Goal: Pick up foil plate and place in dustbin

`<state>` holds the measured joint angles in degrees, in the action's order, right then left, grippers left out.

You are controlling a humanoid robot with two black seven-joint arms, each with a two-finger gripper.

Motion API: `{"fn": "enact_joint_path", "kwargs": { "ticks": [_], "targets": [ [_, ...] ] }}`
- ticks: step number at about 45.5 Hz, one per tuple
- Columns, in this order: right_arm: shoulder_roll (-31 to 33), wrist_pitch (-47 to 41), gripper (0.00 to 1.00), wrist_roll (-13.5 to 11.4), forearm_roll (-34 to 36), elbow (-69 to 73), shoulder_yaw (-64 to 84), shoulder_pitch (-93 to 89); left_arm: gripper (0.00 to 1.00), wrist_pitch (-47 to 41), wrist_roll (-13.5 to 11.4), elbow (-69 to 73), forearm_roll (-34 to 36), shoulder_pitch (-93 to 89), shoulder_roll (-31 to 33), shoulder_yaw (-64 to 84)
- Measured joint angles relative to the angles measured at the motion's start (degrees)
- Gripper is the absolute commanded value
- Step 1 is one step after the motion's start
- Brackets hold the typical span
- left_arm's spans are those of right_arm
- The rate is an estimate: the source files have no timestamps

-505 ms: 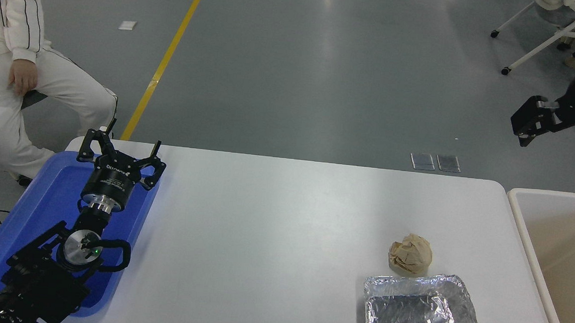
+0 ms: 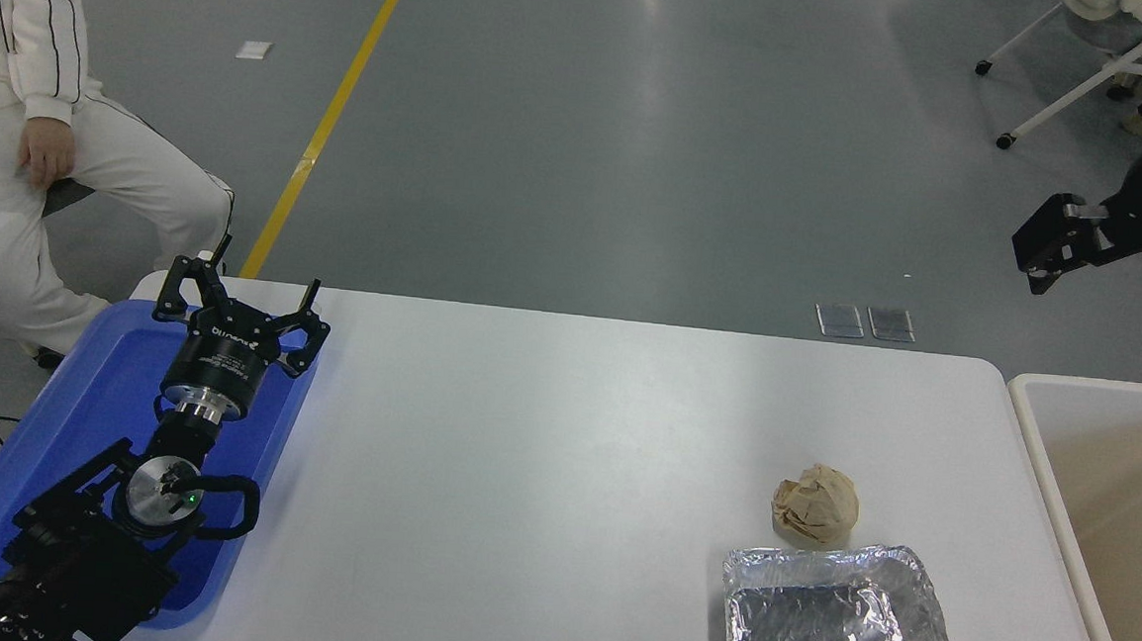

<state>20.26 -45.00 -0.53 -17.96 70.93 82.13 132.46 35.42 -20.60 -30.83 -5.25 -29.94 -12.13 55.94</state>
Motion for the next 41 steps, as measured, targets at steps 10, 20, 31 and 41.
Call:
{"fn": "enact_joint_path", "kwargs": {
  "ticks": [10, 20, 31, 41],
  "targets": [
    [-0.05, 0.0, 1.0, 0.0, -0.02, 0.0, 0.02, -0.07, 1.0, 0.04, 0.0, 0.0, 0.0, -0.01, 0.0, 0.0],
    [-0.06, 0.0, 1.0, 0.0, -0.04, 0.0, 0.02, -0.13, 1.0, 0.05, 0.0, 0.0, 0.0, -0.01, 0.0, 0.0],
    [-0.14, 0.0, 1.0, 0.0, -0.03, 0.0, 0.0, -0.13, 1.0, 0.07, 0.0, 0.0, 0.0, 0.0, 0.0, -0.02],
    [-0.05, 0.0, 1.0, 0.0, -0.02, 0.0, 0.22, 0.29, 1.0, 0.08, 0.0, 0.0, 0.0, 0.03, 0.0, -0.02]
  ]
}}
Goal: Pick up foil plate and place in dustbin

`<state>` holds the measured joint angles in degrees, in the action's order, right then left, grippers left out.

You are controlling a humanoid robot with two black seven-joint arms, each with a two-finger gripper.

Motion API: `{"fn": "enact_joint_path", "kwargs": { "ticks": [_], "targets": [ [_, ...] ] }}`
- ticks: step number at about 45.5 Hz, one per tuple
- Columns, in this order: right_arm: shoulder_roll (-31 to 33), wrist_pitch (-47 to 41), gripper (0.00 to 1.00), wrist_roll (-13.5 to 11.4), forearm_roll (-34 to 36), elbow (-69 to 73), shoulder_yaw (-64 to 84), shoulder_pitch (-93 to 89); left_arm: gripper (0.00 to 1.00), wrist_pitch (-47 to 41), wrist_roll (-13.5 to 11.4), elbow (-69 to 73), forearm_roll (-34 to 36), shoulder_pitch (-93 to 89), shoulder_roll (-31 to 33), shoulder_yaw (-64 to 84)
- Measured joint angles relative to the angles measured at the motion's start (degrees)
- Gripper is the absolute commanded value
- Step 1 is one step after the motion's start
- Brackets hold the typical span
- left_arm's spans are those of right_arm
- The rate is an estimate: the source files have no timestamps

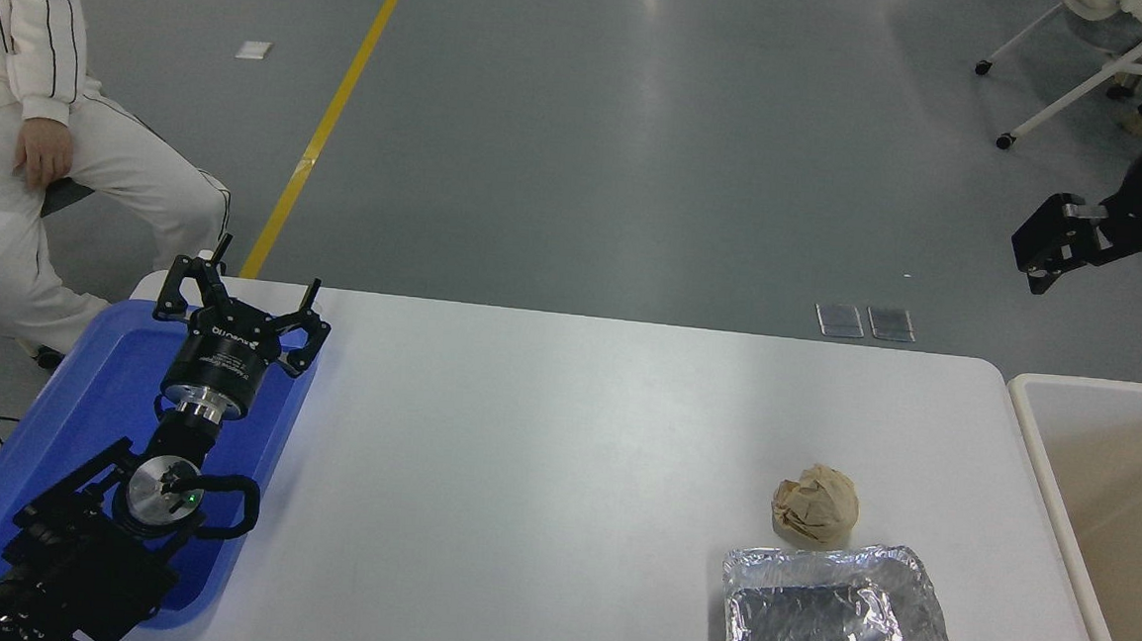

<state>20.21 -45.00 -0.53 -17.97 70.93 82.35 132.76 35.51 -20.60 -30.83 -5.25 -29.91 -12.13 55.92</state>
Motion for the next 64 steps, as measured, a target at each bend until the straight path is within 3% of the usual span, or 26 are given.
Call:
{"fn": "enact_joint_path", "kwargs": {
  "ticks": [52, 64],
  "targets": [
    [-0.47, 0.0, 1.0, -0.15, 1.91, 1.42, -1.74, -2.22, 1.0, 0.01, -0.03, -0.02, -0.02, -0.04, 0.0, 0.01],
    [-0.49, 0.01, 1.0, -0.38, -0.72, 1.39, -5.07, -8.84, 1.0, 0.01, 0.03, -0.01, 0.05, -0.07, 0.0, -0.02]
  ]
}}
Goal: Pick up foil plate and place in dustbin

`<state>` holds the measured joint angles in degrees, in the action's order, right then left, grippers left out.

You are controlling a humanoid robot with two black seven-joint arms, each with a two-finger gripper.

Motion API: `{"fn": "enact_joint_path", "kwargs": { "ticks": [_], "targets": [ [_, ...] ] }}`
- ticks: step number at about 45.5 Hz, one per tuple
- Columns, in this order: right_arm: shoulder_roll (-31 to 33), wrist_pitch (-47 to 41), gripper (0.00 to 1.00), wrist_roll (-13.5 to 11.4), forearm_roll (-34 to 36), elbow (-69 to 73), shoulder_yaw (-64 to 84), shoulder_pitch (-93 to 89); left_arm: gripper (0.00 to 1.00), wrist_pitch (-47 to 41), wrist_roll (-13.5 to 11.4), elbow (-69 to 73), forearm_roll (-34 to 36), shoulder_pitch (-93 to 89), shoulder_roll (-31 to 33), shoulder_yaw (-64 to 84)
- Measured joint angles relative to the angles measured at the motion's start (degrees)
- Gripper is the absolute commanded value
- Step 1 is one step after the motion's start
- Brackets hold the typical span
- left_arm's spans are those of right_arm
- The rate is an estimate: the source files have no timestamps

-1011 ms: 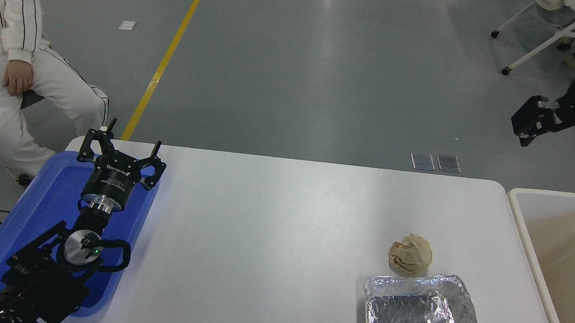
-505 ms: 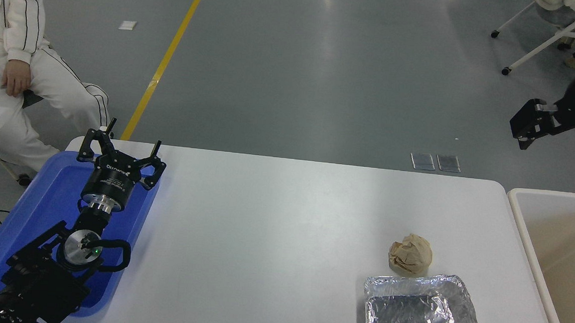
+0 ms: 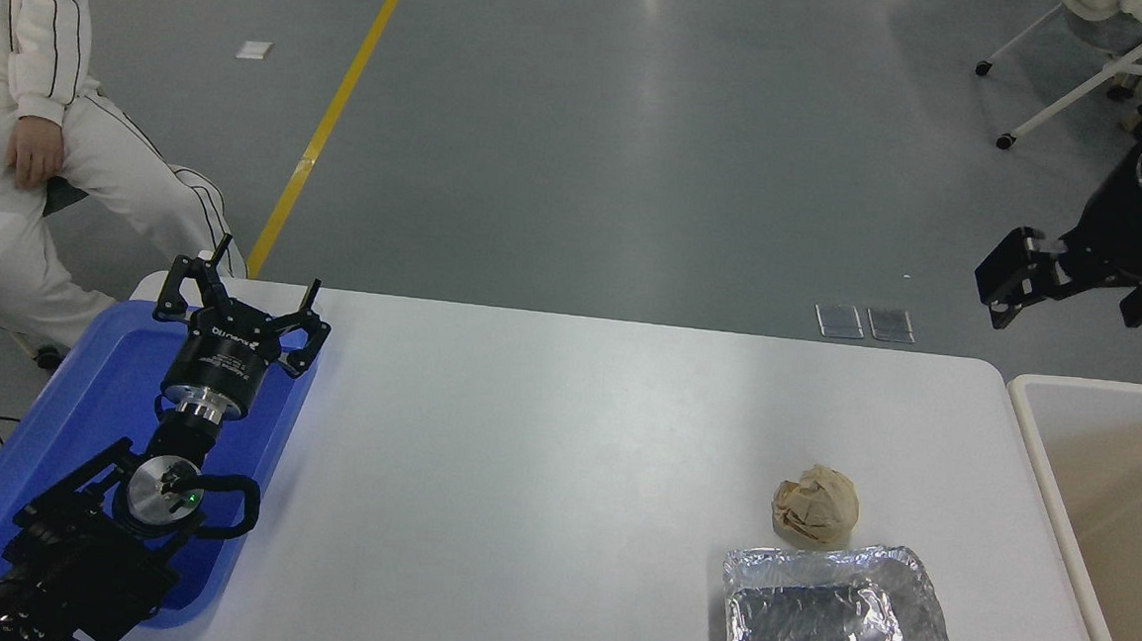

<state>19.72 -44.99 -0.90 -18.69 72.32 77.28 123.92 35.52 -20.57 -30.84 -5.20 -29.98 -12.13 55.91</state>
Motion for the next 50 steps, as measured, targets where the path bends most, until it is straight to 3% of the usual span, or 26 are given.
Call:
{"fn": "enact_joint_path", "kwargs": {
  "ticks": [16, 50],
  "targets": [
    [0.37, 0.0, 1.0, -0.13, -4.11, 0.63, -2.67, -7.33, 1.0, 0.0, 0.0, 0.0, 0.02, 0.01, 0.0, -0.01],
    [3.3, -0.01, 0.99, -0.19, -4.67, -4.09, -8.91, -26.91, 1.0, 0.0, 0.0, 0.0, -0.02, 0.07, 0.0, -0.01]
  ]
}}
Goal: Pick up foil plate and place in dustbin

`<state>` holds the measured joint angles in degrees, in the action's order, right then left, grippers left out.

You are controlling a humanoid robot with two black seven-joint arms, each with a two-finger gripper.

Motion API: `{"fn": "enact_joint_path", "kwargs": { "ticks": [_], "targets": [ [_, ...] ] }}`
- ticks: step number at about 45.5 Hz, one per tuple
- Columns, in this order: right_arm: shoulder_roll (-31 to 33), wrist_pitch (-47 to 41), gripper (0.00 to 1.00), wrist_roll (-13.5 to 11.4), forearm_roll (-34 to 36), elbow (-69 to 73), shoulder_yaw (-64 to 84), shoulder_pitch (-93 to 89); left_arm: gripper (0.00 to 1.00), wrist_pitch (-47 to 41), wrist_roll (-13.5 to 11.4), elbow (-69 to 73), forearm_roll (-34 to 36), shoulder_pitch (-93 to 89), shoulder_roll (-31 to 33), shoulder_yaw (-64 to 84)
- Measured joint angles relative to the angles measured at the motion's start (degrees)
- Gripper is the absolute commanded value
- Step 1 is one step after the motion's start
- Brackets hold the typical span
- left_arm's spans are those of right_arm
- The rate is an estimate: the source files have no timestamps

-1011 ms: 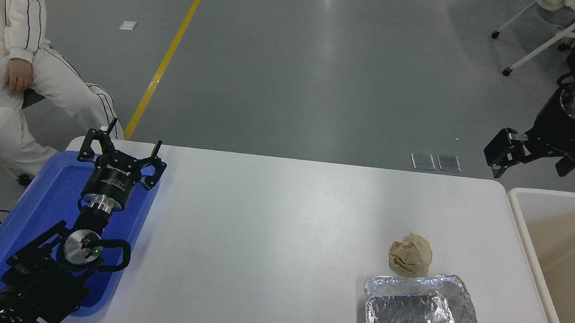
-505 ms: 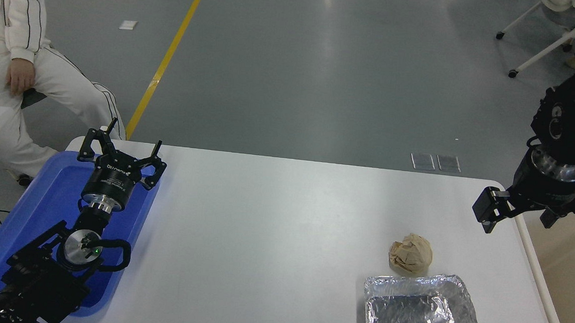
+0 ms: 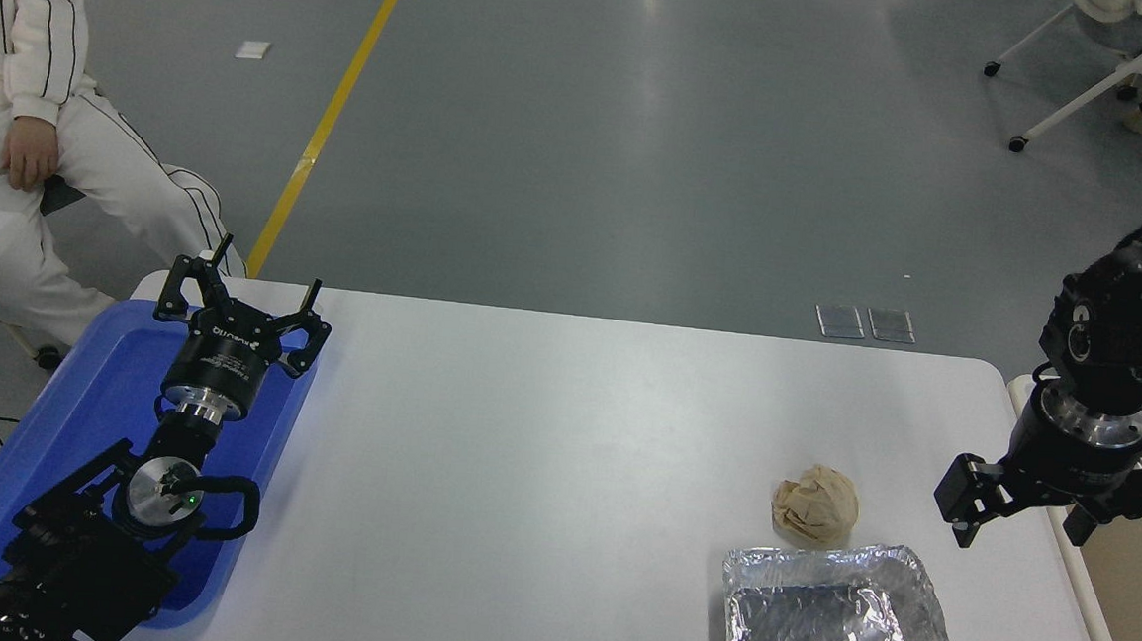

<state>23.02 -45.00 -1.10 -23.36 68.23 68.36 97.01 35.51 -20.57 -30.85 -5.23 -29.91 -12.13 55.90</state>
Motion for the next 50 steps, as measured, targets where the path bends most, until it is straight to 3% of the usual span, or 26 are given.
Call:
{"fn": "enact_joint_path", "kwargs": {
  "ticks": [7, 22, 41, 50],
  "targets": [
    [-0.28, 1.92, 1.0, 0.0, -0.06, -0.7, -2.29, -3.84, 1.0, 0.0, 0.0, 0.0, 0.0, 0.0, 0.0, 0.0],
    [-1.75, 17.42, 1.0, 0.02, -0.97, -1.97, -4.98, -11.92, 1.0, 0.0, 0.0, 0.0, 0.04, -0.04, 0.0, 0.0],
    [-2.59, 22.82, 1.0, 0.03, -1.13, -3.64, -5.67, -17.2, 1.0, -0.01, 0.0, 0.0, 0.04, -0.03, 0.0, 0.0],
    [-2.77, 23.43, 0.88, 0.05, -1.14, -3.81, -5.87, -18.76, 1.0, -0.01, 0.0, 0.0, 0.04, -0.04, 0.0, 0.0]
  ]
}}
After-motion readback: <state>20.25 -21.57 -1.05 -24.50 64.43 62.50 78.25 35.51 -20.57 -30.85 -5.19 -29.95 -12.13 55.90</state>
